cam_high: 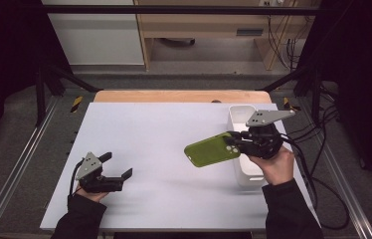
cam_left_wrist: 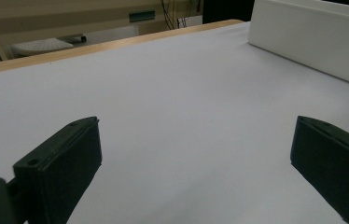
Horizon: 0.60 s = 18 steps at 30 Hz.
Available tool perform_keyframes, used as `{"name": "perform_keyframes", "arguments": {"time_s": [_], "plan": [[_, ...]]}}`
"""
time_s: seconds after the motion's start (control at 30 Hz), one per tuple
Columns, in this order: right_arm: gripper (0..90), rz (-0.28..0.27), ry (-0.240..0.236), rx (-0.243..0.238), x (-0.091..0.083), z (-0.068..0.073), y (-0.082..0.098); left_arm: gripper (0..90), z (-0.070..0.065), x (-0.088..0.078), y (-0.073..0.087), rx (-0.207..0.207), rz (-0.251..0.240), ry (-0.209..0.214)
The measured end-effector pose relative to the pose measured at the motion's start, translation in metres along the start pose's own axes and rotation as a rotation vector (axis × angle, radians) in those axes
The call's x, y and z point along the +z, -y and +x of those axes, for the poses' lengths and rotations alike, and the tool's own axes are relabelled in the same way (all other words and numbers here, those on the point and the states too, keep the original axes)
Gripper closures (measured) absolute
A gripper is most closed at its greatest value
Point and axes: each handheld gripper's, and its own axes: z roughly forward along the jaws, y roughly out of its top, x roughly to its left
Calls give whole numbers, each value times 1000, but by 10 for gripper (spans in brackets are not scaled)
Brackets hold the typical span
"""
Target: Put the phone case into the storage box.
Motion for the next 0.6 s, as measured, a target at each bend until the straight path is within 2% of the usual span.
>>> {"name": "perform_keyframes", "arguments": {"time_s": [0.6], "plan": [[785,32,103,-84,-12,-6,-23,17,2,0,3,-4,7,-7]]}}
